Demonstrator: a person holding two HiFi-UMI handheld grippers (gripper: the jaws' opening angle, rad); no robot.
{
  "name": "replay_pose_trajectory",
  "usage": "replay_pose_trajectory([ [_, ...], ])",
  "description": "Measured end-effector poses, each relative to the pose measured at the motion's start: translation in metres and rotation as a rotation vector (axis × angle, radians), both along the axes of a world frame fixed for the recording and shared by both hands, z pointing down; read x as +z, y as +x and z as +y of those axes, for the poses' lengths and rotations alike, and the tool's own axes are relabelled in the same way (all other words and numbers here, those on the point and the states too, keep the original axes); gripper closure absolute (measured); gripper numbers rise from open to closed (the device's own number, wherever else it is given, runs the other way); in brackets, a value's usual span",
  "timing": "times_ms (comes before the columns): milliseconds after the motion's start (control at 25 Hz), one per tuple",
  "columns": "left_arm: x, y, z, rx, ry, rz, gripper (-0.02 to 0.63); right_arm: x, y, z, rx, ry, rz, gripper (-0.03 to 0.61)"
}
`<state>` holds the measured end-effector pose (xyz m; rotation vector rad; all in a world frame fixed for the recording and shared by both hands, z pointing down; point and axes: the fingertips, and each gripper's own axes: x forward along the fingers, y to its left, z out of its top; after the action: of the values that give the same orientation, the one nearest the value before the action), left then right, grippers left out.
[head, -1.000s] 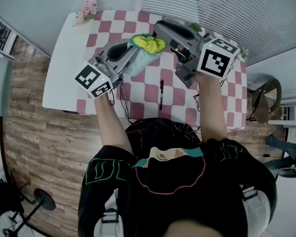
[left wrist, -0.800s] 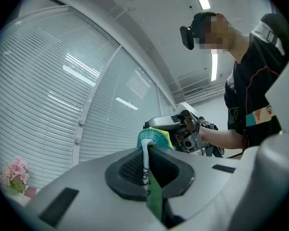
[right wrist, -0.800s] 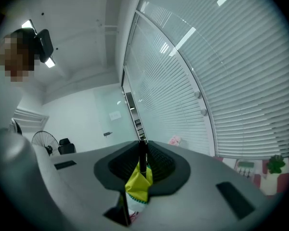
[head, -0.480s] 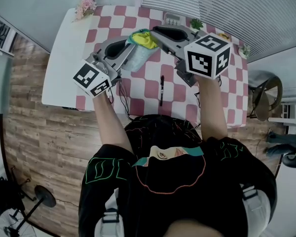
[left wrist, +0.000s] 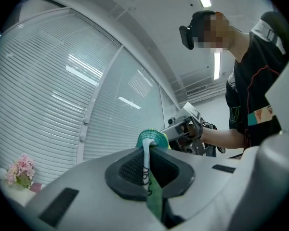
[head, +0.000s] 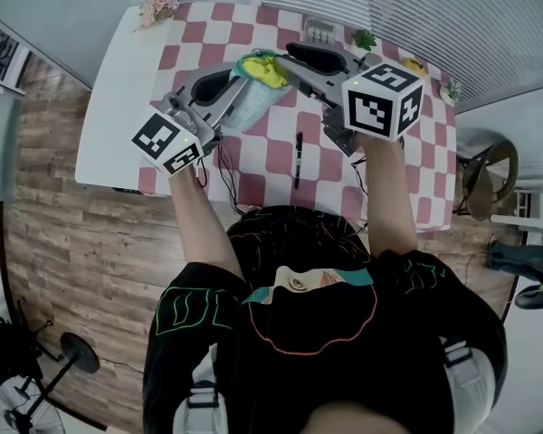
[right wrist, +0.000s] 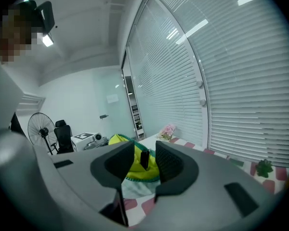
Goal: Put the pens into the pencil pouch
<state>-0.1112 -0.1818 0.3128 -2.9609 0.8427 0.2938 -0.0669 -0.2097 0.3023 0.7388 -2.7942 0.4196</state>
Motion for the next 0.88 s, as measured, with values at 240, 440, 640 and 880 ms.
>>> replay_pose_trajectory([
  [240,0.005,-0.002,0.002,-0.005,-0.015,-0.002,0.607,-0.026,0.016,-0.01,0.09,0.06,-0.153,0.456],
  [440,0.008,-0.003,0.003,-0.01,-0.025,0.005,0.607,-0.028,0.039,-0.023,0.187,0.061,-0.187,0.456],
  [640,0.013,-0.009,0.007,-0.015,-0.045,0.013,0.607,-0.01,0.05,-0.03,0.243,0.03,-0.119,0.456],
  [880,0.028,-0.005,0.001,-0.027,-0.081,-0.004,0.607,0.032,0.065,-0.038,0.273,-0.061,-0.011,0.456],
])
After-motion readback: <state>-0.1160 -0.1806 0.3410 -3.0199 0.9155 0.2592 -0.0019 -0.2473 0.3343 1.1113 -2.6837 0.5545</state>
